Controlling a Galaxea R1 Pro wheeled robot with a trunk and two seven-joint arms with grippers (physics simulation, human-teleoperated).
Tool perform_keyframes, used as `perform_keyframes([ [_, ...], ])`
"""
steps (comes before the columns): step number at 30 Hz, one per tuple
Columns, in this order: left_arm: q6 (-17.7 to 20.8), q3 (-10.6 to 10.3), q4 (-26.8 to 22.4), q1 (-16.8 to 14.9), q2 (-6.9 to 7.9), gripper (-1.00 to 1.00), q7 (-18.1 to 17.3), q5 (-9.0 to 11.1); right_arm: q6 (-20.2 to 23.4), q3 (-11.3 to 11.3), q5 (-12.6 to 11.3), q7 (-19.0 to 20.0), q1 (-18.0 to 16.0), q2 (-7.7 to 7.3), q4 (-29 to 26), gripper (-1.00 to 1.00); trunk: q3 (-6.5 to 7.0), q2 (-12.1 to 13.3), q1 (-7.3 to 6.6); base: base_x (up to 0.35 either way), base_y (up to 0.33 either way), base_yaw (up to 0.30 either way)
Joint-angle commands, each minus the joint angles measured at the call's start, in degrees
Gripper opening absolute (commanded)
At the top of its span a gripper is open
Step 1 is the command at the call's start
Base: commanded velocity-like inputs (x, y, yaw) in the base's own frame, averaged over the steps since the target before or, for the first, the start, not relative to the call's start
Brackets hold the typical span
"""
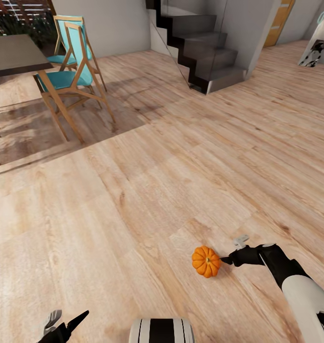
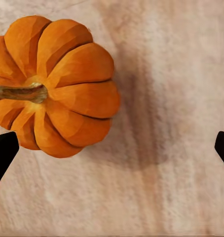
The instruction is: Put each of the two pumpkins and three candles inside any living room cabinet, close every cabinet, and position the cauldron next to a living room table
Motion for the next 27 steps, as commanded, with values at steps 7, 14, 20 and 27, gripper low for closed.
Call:
perform_keyframes([
  [7, 0.5, -0.2, 0.0, 0.0, 0.06, 1.00, -0.1, 0.7, 0.3, -0.4, 0.6, 0.4, 0.0, 0.10, -0.1, 1.00, -0.04, 0.0, 0.00, 0.046, -0.168, 0.000],
  [14, 0.5, -0.2, 0.0, 0.0, 0.06, 1.00, 0.0, 0.7, 0.3, -0.4, 0.7, 0.3, 0.0, 0.13, -0.1, 1.00, -0.04, 0.0, 0.00, 0.145, -0.017, 0.000],
  [20, 0.5, -0.2, 0.0, 0.0, 0.06, 1.00, -0.1, 0.7, 0.3, -0.3, 0.7, 0.4, 0.0, 0.14, 0.0, 1.00, -0.04, 0.0, 0.00, 0.326, -0.001, 0.000],
  [27, 0.5, -0.2, 0.0, 0.0, 0.01, 1.00, -0.1, 0.7, 0.2, -0.1, 0.8, 4.9, 0.0, 0.20, 0.3, 1.00, -0.04, 0.0, 0.00, 0.122, 0.000, 0.000],
])
